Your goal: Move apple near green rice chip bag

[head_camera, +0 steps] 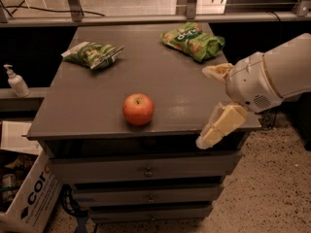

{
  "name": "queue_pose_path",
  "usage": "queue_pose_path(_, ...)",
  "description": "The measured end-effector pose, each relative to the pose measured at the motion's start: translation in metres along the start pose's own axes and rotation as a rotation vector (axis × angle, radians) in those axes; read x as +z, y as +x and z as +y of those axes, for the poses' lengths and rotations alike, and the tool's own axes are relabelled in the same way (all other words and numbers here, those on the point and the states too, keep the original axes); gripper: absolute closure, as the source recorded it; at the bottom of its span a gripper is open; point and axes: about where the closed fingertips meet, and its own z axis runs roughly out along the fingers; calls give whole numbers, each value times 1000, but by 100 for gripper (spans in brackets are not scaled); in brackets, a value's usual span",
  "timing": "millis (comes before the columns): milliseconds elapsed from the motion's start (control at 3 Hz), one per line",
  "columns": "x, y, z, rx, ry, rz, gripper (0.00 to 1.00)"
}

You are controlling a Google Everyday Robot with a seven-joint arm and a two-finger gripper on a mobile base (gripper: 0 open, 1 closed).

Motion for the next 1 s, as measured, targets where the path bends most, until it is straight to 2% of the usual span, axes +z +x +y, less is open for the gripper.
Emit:
queue_pose_path(333,27,-8,-7,-23,31,-57,0)
queue_pose_path(667,58,-15,-11,-29,38,-103,0)
queue_pose_path(1000,81,-24,-12,-5,30,-150,0)
